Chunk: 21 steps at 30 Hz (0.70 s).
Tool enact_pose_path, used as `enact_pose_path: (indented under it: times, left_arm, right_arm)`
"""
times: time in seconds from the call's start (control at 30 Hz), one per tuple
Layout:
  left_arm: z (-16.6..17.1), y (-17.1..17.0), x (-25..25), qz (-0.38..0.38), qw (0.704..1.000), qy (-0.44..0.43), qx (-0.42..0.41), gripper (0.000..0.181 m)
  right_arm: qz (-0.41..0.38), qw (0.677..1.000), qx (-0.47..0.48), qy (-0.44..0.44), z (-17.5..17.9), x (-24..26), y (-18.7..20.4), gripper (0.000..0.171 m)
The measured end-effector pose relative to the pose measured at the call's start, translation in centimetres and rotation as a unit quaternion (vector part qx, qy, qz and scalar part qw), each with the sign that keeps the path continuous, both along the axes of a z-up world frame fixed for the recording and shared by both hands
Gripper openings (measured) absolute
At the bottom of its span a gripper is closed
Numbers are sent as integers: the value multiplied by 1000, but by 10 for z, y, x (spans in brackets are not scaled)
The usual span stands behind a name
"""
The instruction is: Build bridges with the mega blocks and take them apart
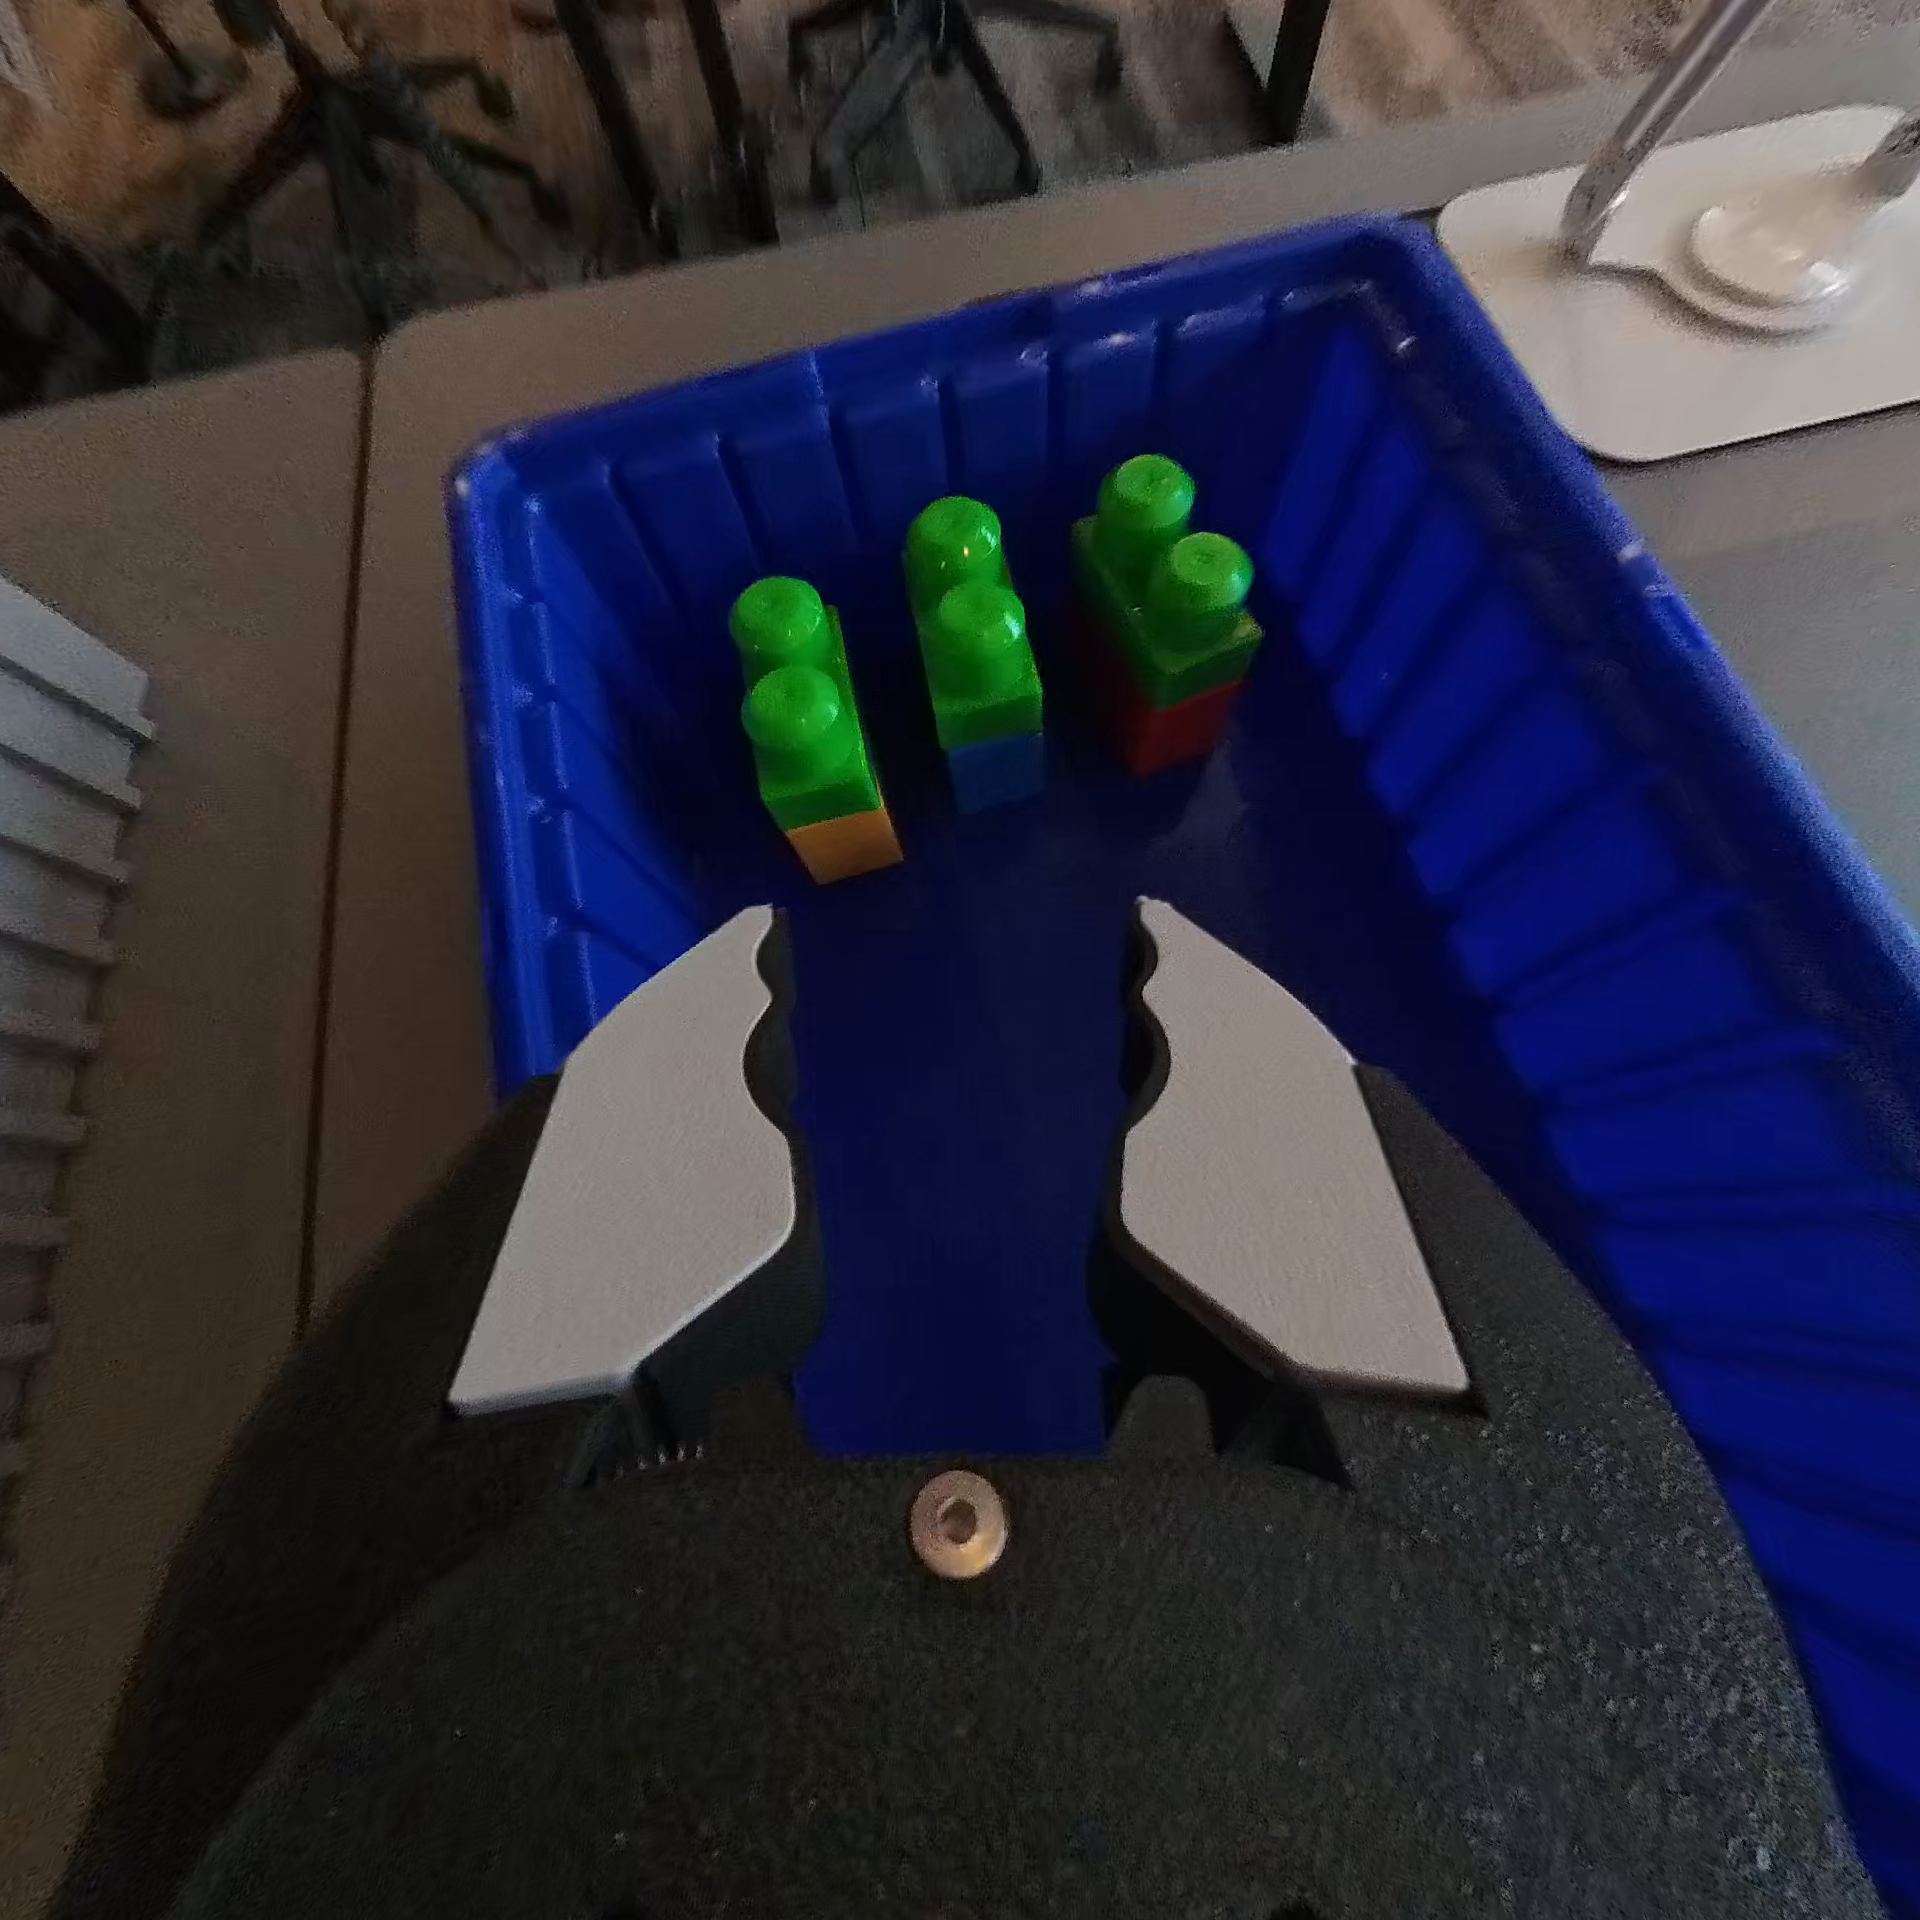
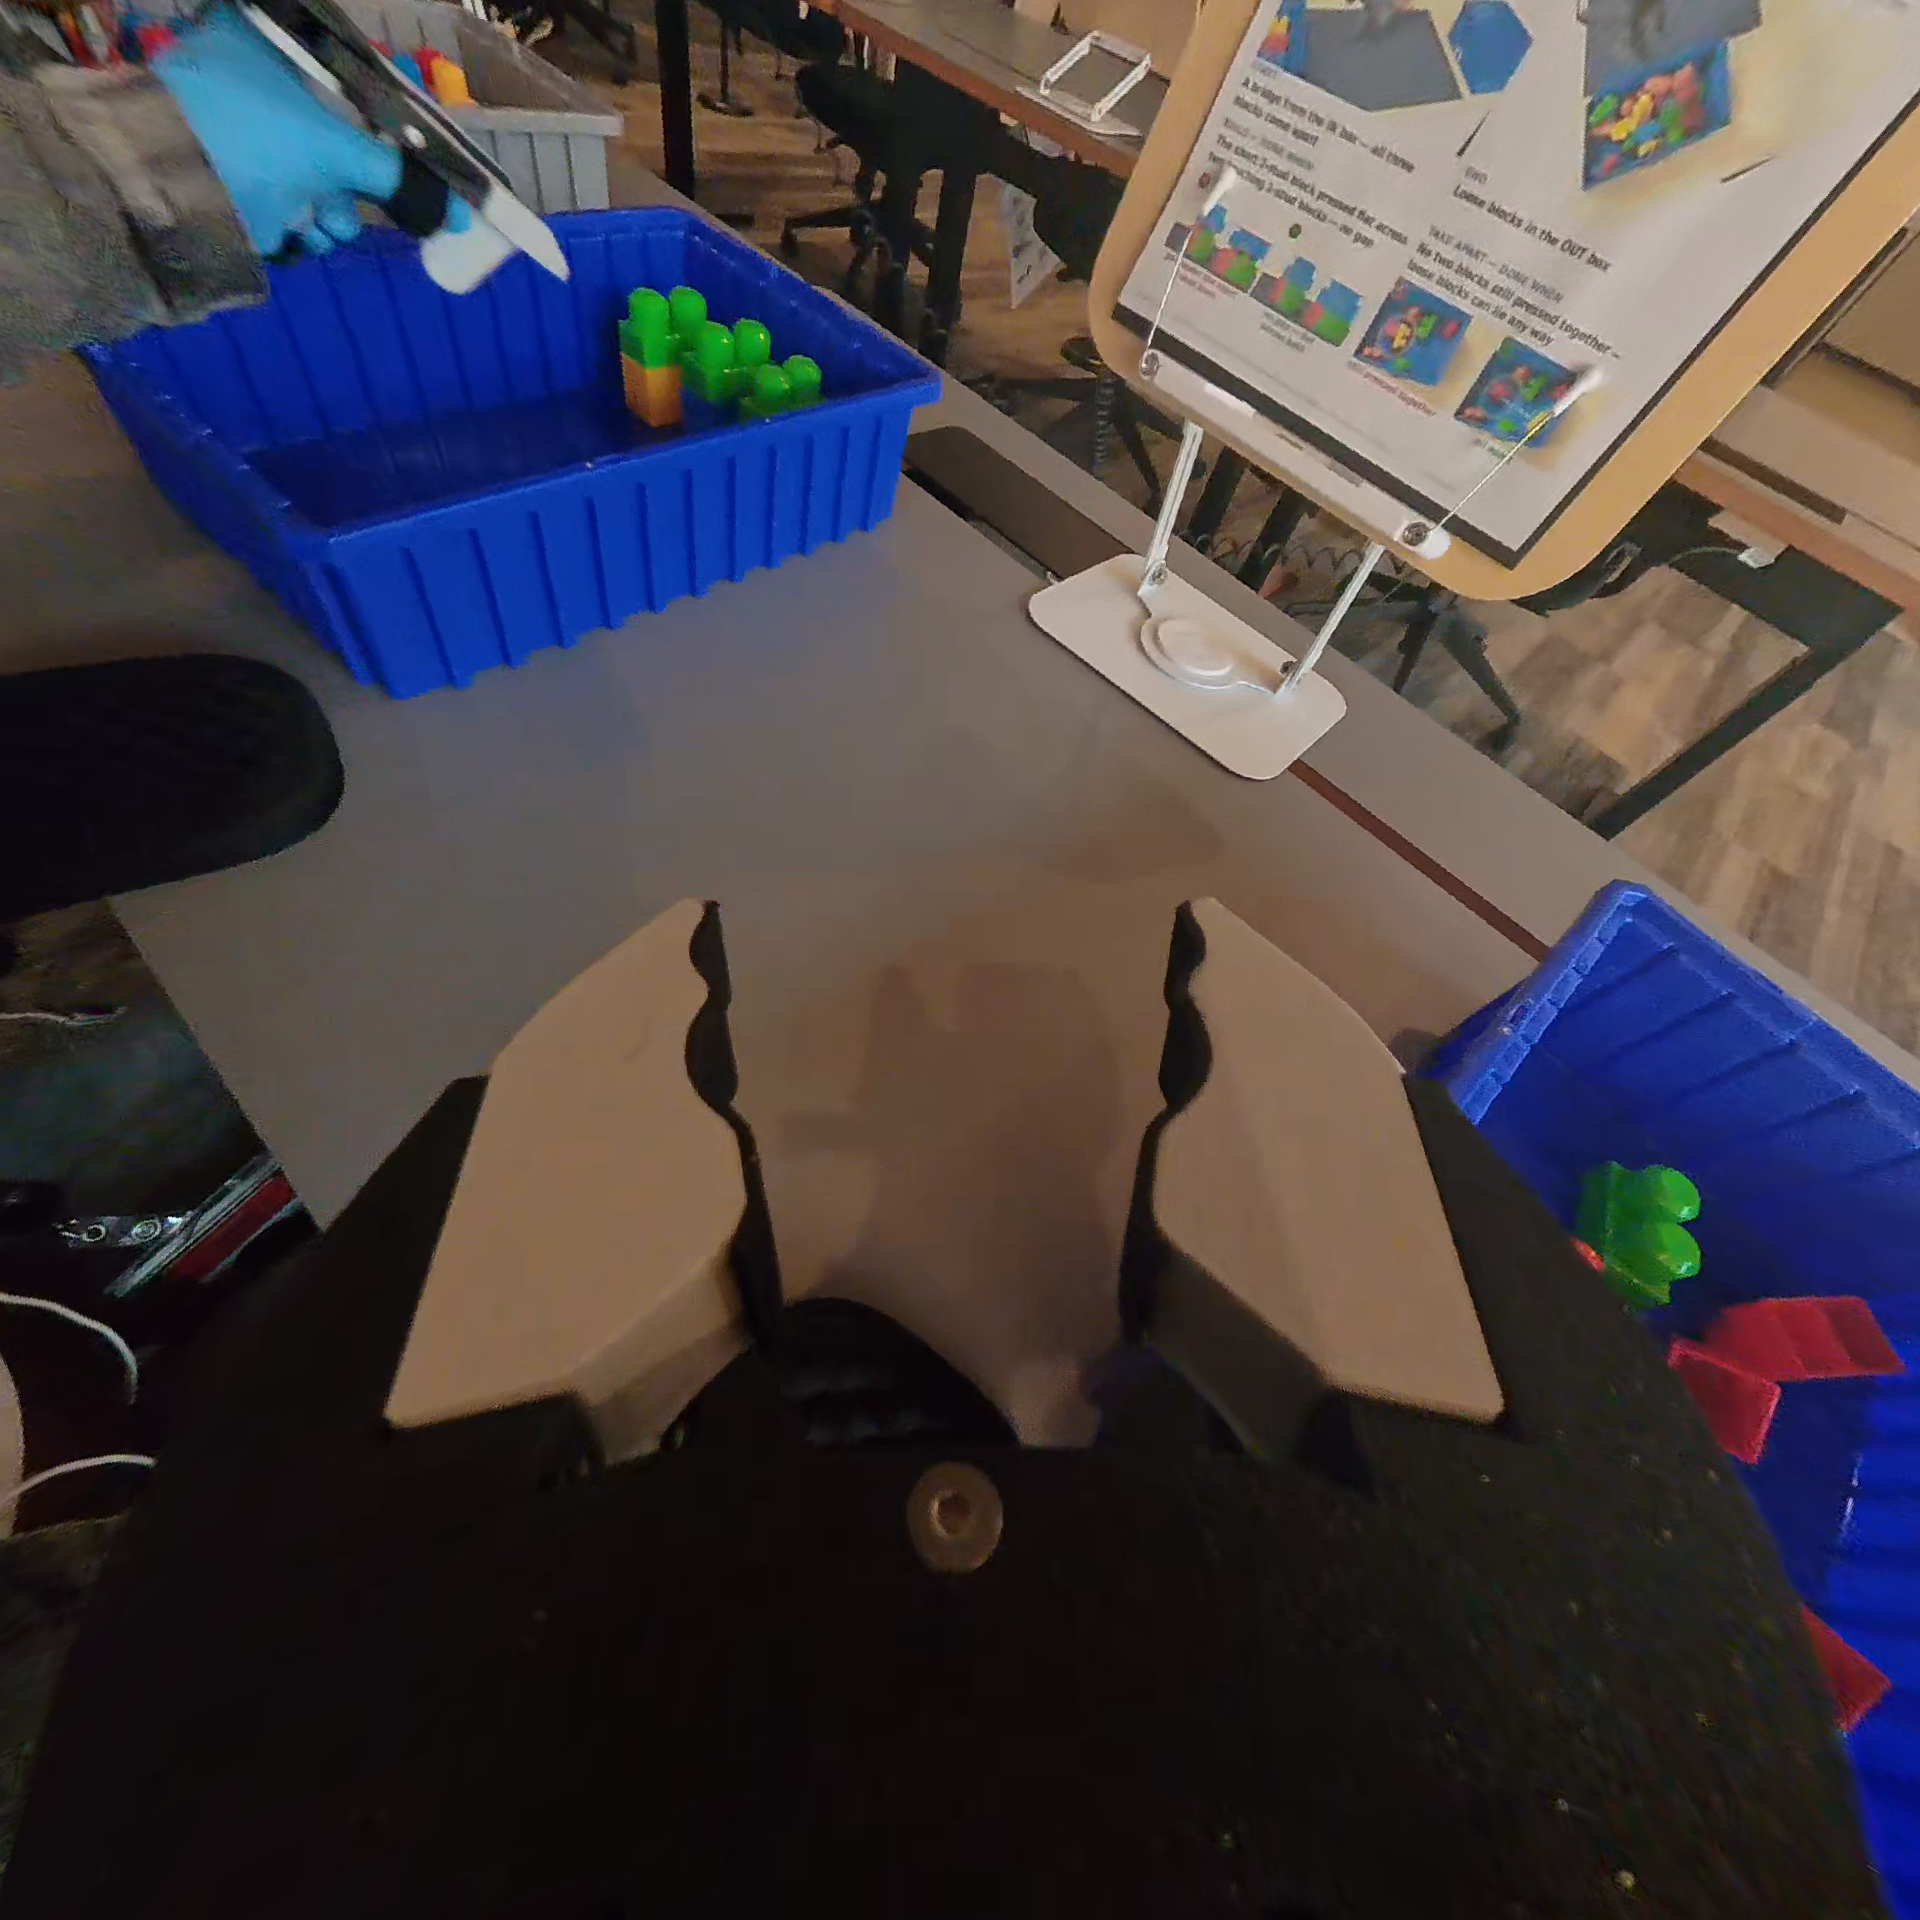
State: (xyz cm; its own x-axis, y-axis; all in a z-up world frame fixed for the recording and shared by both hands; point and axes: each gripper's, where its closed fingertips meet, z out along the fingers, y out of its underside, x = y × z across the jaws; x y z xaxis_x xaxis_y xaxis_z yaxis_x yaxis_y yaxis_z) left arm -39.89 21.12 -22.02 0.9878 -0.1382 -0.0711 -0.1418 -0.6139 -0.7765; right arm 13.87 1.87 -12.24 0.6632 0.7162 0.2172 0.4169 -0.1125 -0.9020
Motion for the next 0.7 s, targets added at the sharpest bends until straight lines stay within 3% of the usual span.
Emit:
enact_pose_path:
  times: [0.27, 0.7]
  left_arm:
    - [-33, 54, -17, 27, 998, -13, -50, 54]
    - [-69, 89, -33, 46, 991, 17, -126, 46]
  right_arm:
    - [-15, 1000, 3, 8, 1, 9, -6, 78]
    - [-42, 999, 1, 22, -5, 27, -6, 77]
